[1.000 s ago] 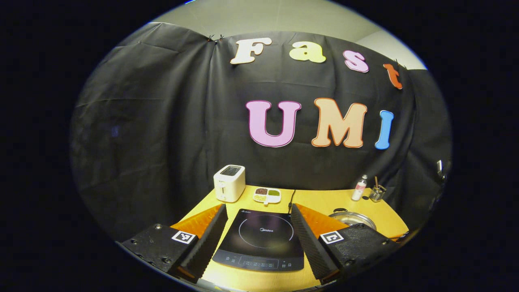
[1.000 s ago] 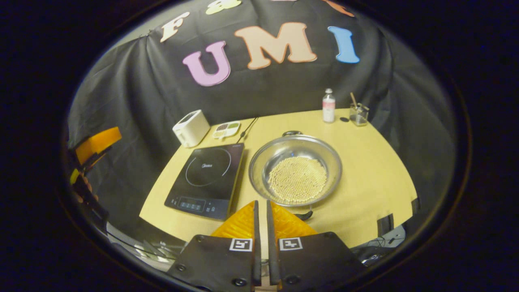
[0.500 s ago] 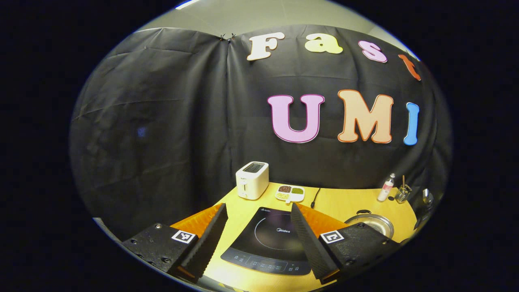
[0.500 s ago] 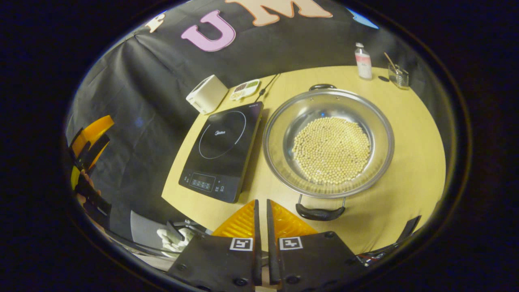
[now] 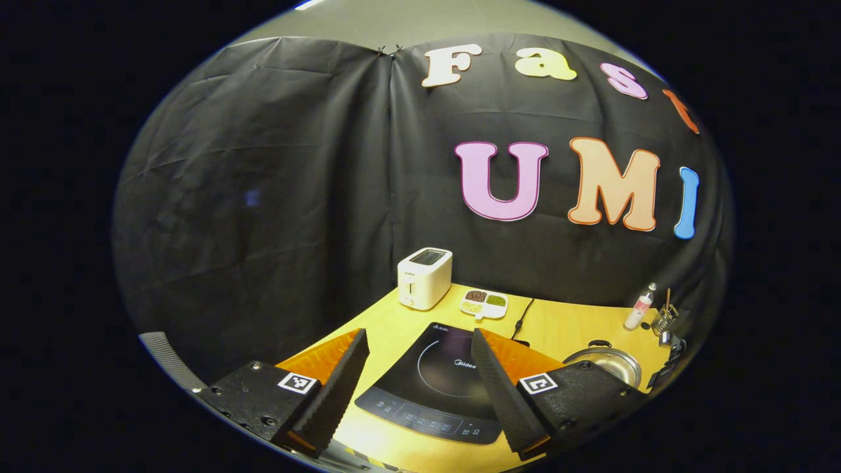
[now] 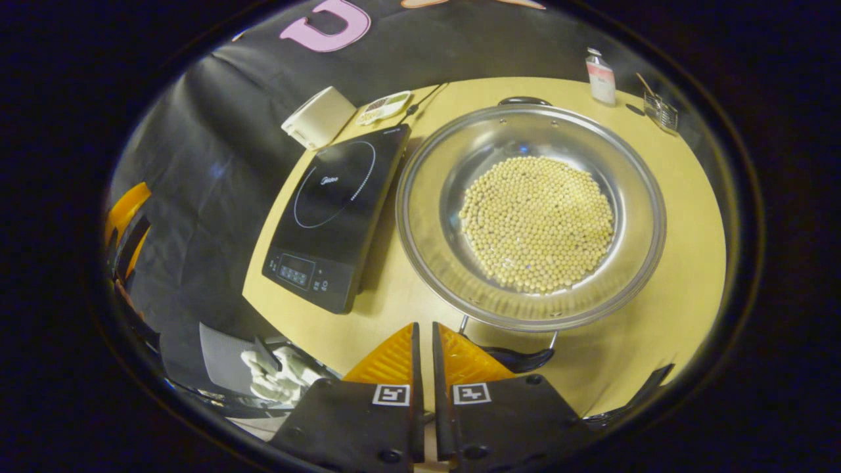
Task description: First push the handle of the pot to place it horizontally, then grasp the pot with both hands and set it on the induction cooktop.
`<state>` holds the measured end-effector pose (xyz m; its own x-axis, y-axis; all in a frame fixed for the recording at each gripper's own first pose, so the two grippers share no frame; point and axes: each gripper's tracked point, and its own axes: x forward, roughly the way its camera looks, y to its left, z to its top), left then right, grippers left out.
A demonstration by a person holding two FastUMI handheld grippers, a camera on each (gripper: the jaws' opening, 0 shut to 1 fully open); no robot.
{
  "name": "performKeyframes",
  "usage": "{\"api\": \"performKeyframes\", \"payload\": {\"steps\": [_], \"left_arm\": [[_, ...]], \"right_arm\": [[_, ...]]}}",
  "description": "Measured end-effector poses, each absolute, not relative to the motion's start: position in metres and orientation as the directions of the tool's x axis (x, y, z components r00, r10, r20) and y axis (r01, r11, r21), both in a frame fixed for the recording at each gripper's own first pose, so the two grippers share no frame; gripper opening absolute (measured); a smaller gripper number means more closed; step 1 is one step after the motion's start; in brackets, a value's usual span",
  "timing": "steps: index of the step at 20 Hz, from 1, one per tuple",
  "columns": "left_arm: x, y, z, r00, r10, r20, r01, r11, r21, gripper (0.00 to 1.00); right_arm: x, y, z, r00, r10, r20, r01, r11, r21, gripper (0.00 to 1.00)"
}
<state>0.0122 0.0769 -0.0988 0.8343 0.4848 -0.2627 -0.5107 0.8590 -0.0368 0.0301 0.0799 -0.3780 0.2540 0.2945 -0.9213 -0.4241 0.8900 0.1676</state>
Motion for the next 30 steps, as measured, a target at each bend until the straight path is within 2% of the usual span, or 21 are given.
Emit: {"api": "performKeyframes", "payload": {"steps": [1, 2, 3, 4, 5, 6, 7, 8, 9, 10, 11, 12, 13, 18, 19, 30], "left_arm": [[0.011, 0.079, -0.100, 0.827, 0.494, -0.270, -0.520, 0.854, -0.031, 0.97], [0.010, 0.081, -0.103, 0.819, 0.504, -0.274, -0.529, 0.848, -0.022, 0.96], [0.010, 0.084, -0.103, 0.813, 0.513, -0.276, -0.536, 0.844, -0.012, 0.94], [0.009, 0.085, -0.101, 0.809, 0.520, -0.276, -0.542, 0.841, -0.004, 0.93], [0.010, 0.087, -0.099, 0.806, 0.525, -0.272, -0.545, 0.838, 0.004, 0.97], [0.009, 0.087, -0.098, 0.805, 0.530, -0.267, -0.547, 0.837, 0.012, 0.96], [0.010, 0.086, -0.097, 0.806, 0.530, -0.263, -0.545, 0.838, 0.017, 0.97], [0.011, 0.085, -0.096, 0.809, 0.526, -0.261, -0.541, 0.841, 0.019, 0.96], [0.012, 0.083, -0.096, 0.813, 0.520, -0.261, -0.535, 0.845, 0.017, 0.96], [0.014, 0.081, -0.097, 0.817, 0.512, -0.265, -0.528, 0.849, 0.013, 0.94], [0.016, 0.079, -0.098, 0.821, 0.504, -0.268, -0.521, 0.853, 0.007, 0.94], [0.017, 0.077, -0.100, 0.824, 0.496, -0.273, -0.515, 0.857, 0.001, 0.96], [0.019, 0.076, -0.102, 0.826, 0.489, -0.280, -0.510, 0.860, -0.003, 0.96], [0.025, 0.074, -0.102, 0.837, 0.469, -0.282, -0.485, 0.874, 0.016, 0.96], [0.026, 0.073, -0.101, 0.840, 0.465, -0.279, -0.479, 0.878, 0.022, 0.96], [0.033, 0.050, -0.099, 0.868, 0.409, -0.282, -0.423, 0.906, 0.013, 0.94]], "right_arm": [[0.031, 0.076, -0.381, 0.255, 0.282, -0.925, -0.426, 0.891, 0.155, 0.10], [0.033, 0.077, -0.381, 0.252, 0.289, -0.924, -0.425, 0.890, 0.163, 0.00], [0.032, 0.078, -0.383, 0.249, 0.292, -0.923, -0.422, 0.891, 0.168, 0.07], [0.032, 0.078, -0.383, 0.248, 0.292, -0.924, -0.424, 0.890, 0.167, 0.00], [0.034, 0.077, -0.383, 0.251, 0.290, -0.924, -0.423, 0.891, 0.164, 0.00], [0.036, 0.075, -0.383, 0.254, 0.286, -0.924, -0.421, 0.893, 0.161, 0.07], [0.038, 0.073, -0.383, 0.256, 0.281, -0.925, -0.415, 0.896, 0.157, 0.07], [0.041, 0.070, -0.382, 0.260, 0.274, -0.926, -0.408, 0.900, 0.151, 0.00], [0.043, 0.066, -0.381, 0.268, 0.264, -0.927, -0.403, 0.904, 0.141, 0.07], [0.046, 0.061, -0.381, 0.275, 0.252, -0.928, -0.398, 0.908, 0.129, 0.00], [0.045, 0.055, -0.382, 0.276, 0.234, -0.932, -0.395, 0.912, 0.112, 0.00], [0.047, 0.049, -0.382, 0.286, 0.215, -0.934, -0.394, 0.915, 0.090, 0.16], [0.049, 0.041, -0.382, 0.300, 0.192, -0.934, -0.394, 0.917, 0.062, 0.00], [0.066, 0.002, -0.378, 0.361, 0.096, -0.928, -0.371, 0.927, -0.049, 0.00], [0.069, -0.005, -0.377, 0.373, 0.078, -0.924, -0.369, 0.927, -0.071, 0.08], [0.111, -0.066, -0.364, 0.436, -0.027, -0.900, -0.255, 0.955, -0.152, 0.07]]}}
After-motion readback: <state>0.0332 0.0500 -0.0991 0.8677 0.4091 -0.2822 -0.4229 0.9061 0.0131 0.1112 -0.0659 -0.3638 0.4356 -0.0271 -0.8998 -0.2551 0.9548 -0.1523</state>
